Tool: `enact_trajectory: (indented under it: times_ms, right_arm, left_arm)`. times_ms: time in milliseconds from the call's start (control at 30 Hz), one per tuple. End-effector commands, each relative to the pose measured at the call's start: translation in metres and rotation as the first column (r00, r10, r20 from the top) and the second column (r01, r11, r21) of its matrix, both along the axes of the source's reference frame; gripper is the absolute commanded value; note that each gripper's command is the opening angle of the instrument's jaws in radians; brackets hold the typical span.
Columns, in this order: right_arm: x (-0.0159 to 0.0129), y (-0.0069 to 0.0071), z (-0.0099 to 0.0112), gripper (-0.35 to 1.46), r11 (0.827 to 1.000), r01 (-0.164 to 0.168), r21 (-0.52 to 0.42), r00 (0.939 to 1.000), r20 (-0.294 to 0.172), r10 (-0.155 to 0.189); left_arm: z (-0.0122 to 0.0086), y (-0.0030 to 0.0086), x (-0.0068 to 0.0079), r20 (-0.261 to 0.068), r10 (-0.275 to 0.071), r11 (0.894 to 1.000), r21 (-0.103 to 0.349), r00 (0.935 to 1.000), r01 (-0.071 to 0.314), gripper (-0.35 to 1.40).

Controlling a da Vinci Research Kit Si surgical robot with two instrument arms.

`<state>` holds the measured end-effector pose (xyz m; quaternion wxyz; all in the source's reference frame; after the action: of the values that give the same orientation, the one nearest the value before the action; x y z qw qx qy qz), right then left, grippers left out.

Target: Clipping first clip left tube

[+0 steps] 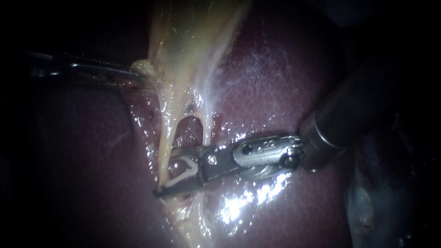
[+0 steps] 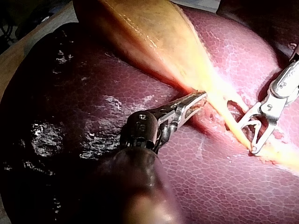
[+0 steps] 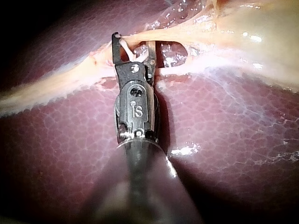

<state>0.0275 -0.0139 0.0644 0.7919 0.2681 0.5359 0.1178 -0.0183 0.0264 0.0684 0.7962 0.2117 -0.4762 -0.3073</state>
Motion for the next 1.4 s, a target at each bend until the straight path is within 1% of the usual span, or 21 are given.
enact_trajectory:
  times_ms: [33, 167, 367, 533, 667, 733, 800, 867, 933, 967, 1000, 1033, 1067, 1100, 1167, 1200, 1267, 1300, 1333, 1367, 1400]
  right_arm:
    - [0.0, 0.0, 0.0, 0.43, 1.0, 0.0, 0.0, 1.0, 0.0, 0.0]
    - [-0.0003, 0.0, -0.0001, 0.43, 1.0, 0.001, 0.0, 1.0, -0.001, -0.001]
    - [-0.0021, -0.0001, -0.0004, 0.41, 1.0, 0.008, 0.002, 1.0, -0.006, -0.008]
    - [-0.0037, 0.0004, -0.0005, 0.39, 1.0, 0.007, 0.003, 1.0, -0.006, -0.007]
    - [-0.0044, 0.0008, -0.0006, 0.4, 1.0, 0.009, 0.006, 0.9999, -0.008, -0.009]
    - [-0.0046, 0.0009, -0.0007, 0.41, 0.998, -0.01, 0.06, 0.9999, 0.008, 0.01]
    - [-0.0047, 0.001, -0.0007, 0.43, 0.992, -0.033, 0.118, 0.9992, 0.028, 0.03]
    - [-0.0049, 0.0012, -0.0005, 0.45, 0.978, -0.07, 0.196, 0.9969, 0.05, 0.061]
    - [-0.0051, 0.0014, -0.0002, 0.46, 0.954, -0.11, 0.279, 0.993, 0.071, 0.094]
    - [-0.0053, 0.0015, 0.0, 0.47, 0.932, -0.138, 0.334, 0.9897, 0.082, 0.117]
    - [-0.0054, 0.0016, 0.0001, 0.48, 0.916, -0.158, 0.368, 0.9869, 0.092, 0.133]
    - [-0.0056, 0.0017, 0.0003, 0.48, 0.899, -0.174, 0.402, 0.9842, 0.101, 0.146]
    - [-0.0059, 0.0019, 0.0006, 0.48, 0.874, -0.191, 0.446, 0.9812, 0.111, 0.158]
    - [-0.0061, 0.002, 0.0008, 0.48, 0.856, -0.201, 0.475, 0.9793, 0.118, 0.164]
    - [-0.0066, 0.0023, 0.0013, 0.48, 0.825, -0.209, 0.525, 0.9777, 0.129, 0.165]
    - [-0.0068, 0.0024, 0.0015, 0.48, 0.808, -0.207, 0.552, 0.9782, 0.131, 0.161]
    - [-0.0071, 0.0024, 0.0019, 0.48, 0.772, -0.197, 0.604, 0.9804, 0.129, 0.149]
    - [-0.0073, 0.0024, 0.0021, 0.48, 0.762, -0.195, 0.618, 0.9808, 0.126, 0.149]
    - [-0.0073, 0.0025, 0.0022, 0.48, 0.747, -0.192, 0.636, 0.9813, 0.124, 0.147]
    - [-0.0074, 0.0025, 0.0024, 0.49, 0.729, -0.184, 0.659, 0.9829, 0.115, 0.143]
    - [-0.0074, 0.0025, 0.0024, 0.49, 0.718, -0.176, 0.674, 0.9843, 0.107, 0.14]
  left_arm:
    - [-0.0001, 0.0, 0.0, 0.0, 0.0, 1.0, 0.0, 1.0, 0.0, -0.35]
    - [-0.0001, 0.0001, 0.0, 0.0, 0.0, 1.0, 0.001, 1.0, 0.0, -0.35]
    - [-0.0002, 0.0001, 0.0001, 0.001, 0.001, 1.0, 0.001, 1.0, -0.001, -0.35]
    - [-0.0002, 0.0001, 0.0002, 0.001, 0.001, 1.0, 0.001, 1.0, -0.001, -0.35]
    - [-0.0002, 0.0001, 0.0003, 0.001, 0.002, 1.0, 0.001, 1.0, -0.002, -0.35]
    - [-0.0002, 0.0001, 0.0003, 0.001, 0.002, 1.0, 0.001, 1.0, -0.002, -0.35]
    - [-0.0002, 0.0001, 0.0003, 0.002, 0.002, 1.0, 0.001, 1.0, -0.002, -0.35]
    - [-0.0002, 0.0001, 0.0003, 0.002, 0.002, 1.0, 0.001, 1.0, -0.002, -0.35]
    - [-0.0002, 0.0001, 0.0003, 0.002, 0.002, 1.0, 0.001, 1.0, -0.002, -0.35]
    - [-0.0002, 0.0001, 0.0003, 0.001, 0.002, 1.0, 0.001, 1.0, -0.002, -0.35]
    - [-0.0002, 0.0001, 0.0003, 0.002, 0.002, 1.0, 0.001, 1.0, -0.002, -0.35]
    - [-0.0002, 0.0001, 0.0003, 0.002, 0.002, 1.0, 0.001, 1.0, -0.002, -0.35]
    - [-0.0002, 0.0001, 0.0003, 0.002, 0.002, 1.0, 0.001, 1.0, -0.002, -0.35]
    - [-0.0002, 0.0001, 0.0003, 0.002, 0.002, 1.0, 0.001, 1.0, -0.002, -0.35]
    - [-0.0002, 0.0001, 0.0003, 0.001, 0.002, 1.0, 0.001, 1.0, -0.002, -0.35]
    - [-0.0002, 0.0001, 0.0003, 0.001, 0.002, 1.0, 0.001, 1.0, -0.002, -0.35]
    - [-0.0002, 0.0001, 0.0003, 0.001, 0.002, 1.0, 0.001, 1.0, -0.002, -0.35]
    - [-0.0002, 0.0001, 0.0003, 0.001, 0.002, 1.0, 0.001, 1.0, -0.002, -0.35]
    - [-0.0002, 0.0001, 0.0003, 0.001, 0.002, 1.0, 0.001, 1.0, -0.002, -0.35]
    - [-0.0002, 0.0001, 0.0003, 0.001, 0.002, 1.0, 0.001, 1.0, -0.002, -0.35]
    - [-0.0002, 0.0001, 0.0003, 0.001, 0.002, 1.0, 0.001, 1.0, -0.002, -0.35]
